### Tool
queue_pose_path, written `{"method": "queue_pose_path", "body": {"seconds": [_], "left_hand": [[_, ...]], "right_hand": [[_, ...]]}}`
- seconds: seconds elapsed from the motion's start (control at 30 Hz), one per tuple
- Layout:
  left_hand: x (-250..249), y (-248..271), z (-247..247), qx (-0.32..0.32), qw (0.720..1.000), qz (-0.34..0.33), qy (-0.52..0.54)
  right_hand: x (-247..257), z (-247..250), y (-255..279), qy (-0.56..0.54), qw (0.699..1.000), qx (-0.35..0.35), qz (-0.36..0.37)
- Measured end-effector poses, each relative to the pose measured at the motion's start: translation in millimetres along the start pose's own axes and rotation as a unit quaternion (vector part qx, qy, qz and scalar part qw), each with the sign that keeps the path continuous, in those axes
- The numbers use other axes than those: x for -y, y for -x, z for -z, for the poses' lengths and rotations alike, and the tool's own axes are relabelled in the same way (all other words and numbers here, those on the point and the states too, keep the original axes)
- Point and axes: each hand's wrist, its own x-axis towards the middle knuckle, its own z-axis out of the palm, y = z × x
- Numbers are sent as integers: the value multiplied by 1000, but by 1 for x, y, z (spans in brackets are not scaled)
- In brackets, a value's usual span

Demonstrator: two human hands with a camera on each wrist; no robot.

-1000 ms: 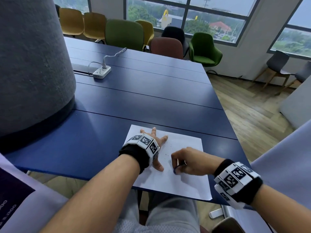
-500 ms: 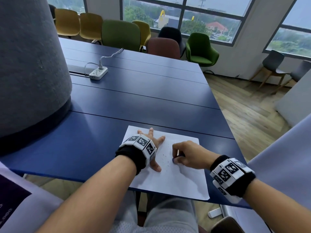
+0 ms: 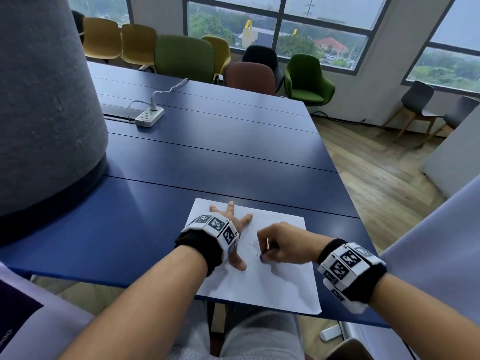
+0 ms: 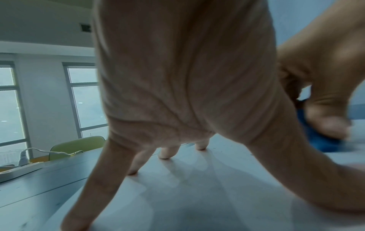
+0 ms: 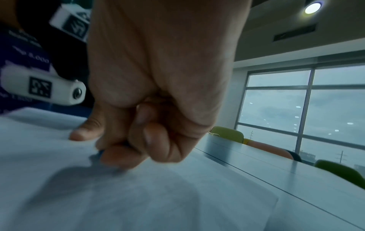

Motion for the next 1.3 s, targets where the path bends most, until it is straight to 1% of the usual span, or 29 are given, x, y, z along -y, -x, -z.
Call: {"method": "queue_pose_path", "body": {"seconds": [0.03,0.07,0.1,0.2,0.23,0.27,0.37,0.4,0.43,0.53,0.57,0.6,0.63,0.73,0.77,0.83,0.9,0.93,1.03,1.07,1.2,1.27,1.3], "left_hand": [[0,0,0,2,1000,0,3],[0,1,0,4,1000,0,6],[0,1,0,4,1000,-1,8],[1,0,-1,2,1000,-2,9],[0,-1,-1,1,1000,-2,10],[0,-1,-2,-2,1000,-2,9],[0,0,-2,-4,1000,2,6],[0,-1,-2,-5,1000,3,8],[0,-1,-2,-5,1000,4,9],[-1,-1,-2,-5,1000,3,15],[-1,0,-2,-4,1000,4,15],[-2,0,-2,-4,1000,5,11],[-2,1,-1,-3,1000,5,7],[-2,2,0,0,1000,6,7],[-2,2,0,1,1000,6,8],[-2,2,0,0,1000,3,12],[-2,2,0,0,1000,3,12],[-2,2,0,1,1000,5,11],[-2,3,1,2,1000,7,8],[-2,3,1,2,1000,6,8],[-2,4,1,6,1000,2,18],[-2,4,1,8,1000,3,19],[-2,4,1,8,1000,4,19]], "right_hand": [[1,0,4,-13,999,41,5],[2,2,5,-18,998,61,5],[2,3,3,-20,998,52,2],[-7,5,-10,-16,998,-58,-30],[-9,5,-12,-20,996,-72,-38],[-9,6,-13,-26,997,-63,-37],[-6,8,-11,-25,999,41,-17],[-6,10,-12,-23,998,53,-21],[-8,13,-16,-21,999,39,-31],[-21,19,-30,19,992,-90,-92],[-23,18,-31,31,987,-117,-105],[-25,16,-31,29,986,-122,-106],[-26,14,-29,15,990,-107,-96],[-23,13,-25,-16,998,-23,-63],[-23,16,-25,-10,997,-20,-68],[-25,22,-28,13,995,-54,-88],[-28,22,-30,35,992,-81,-93],[-27,19,-30,38,993,-76,-87],[-22,11,-25,19,998,-18,-51],[-22,13,-25,10,998,-14,-52],[-35,23,-31,2,993,-89,-82],[-35,18,-31,-1,995,-77,-63],[-32,15,-29,-2,997,-54,-45]]}}
